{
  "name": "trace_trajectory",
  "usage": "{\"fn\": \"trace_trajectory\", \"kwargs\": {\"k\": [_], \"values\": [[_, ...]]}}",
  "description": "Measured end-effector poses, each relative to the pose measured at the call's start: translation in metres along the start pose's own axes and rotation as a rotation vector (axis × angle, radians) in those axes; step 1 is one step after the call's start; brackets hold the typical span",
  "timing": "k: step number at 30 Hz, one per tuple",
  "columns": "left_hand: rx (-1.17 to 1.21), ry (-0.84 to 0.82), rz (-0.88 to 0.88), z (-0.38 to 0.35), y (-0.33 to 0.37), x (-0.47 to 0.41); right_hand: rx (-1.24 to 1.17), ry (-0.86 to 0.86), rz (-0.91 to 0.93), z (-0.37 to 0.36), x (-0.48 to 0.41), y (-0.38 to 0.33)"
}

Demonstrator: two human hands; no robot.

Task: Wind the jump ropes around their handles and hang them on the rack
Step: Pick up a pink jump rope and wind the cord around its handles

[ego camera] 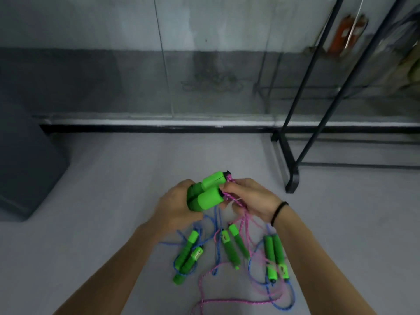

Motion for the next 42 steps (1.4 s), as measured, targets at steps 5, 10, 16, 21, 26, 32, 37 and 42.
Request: {"fn": "trace_trajectory", "kwargs": {"k": [5, 10, 16, 21, 26, 32, 37, 42], "values": [[0.180, 0.044, -0.079, 0.155, 0.146, -0.016, 0.061, 0.084, 0.101, 0.042, 0.081, -0.212], [0.326, 0.024, -0.160, 0.304, 0.282, -0.014, 0.150, 0.141, 0.267, 0.066, 0.176, -0.403], [0.381, 0.033, -0.140, 0.417, 0.376, -0.003, 0.307, 0.407, 0.535, 0.099, 0.232, -0.529], [0.387, 0.130, -0.121, 0.455, 0.397, -0.003, 0.456, 0.433, 0.664, 0.078, 0.254, -0.550], [0.476, 0.187, -0.031, 0.469, 0.407, -0.003, 0.432, 0.419, 0.571, 0.058, 0.268, -0.542], [0.322, 0.283, -0.090, 0.483, 0.420, -0.007, 0.923, 0.301, 0.489, 0.044, 0.287, -0.529], [-0.401, 0.245, -0.387, 0.466, 0.443, -0.005, 1.325, 0.087, 0.547, 0.032, 0.298, -0.564], [-0.538, -0.107, -0.645, 0.434, 0.450, 0.003, 1.389, -0.060, 0.663, 0.034, 0.299, -0.606]]}}
Point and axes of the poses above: each hand's wrist, its own x-axis away from the middle knuckle, its own z-axis out of the back of the hand, y = z × x, the point moved 6 cm from there along -x, towards the middle knuckle, and after that the axes turned 15 degrees about y, right-handed, at the moved point
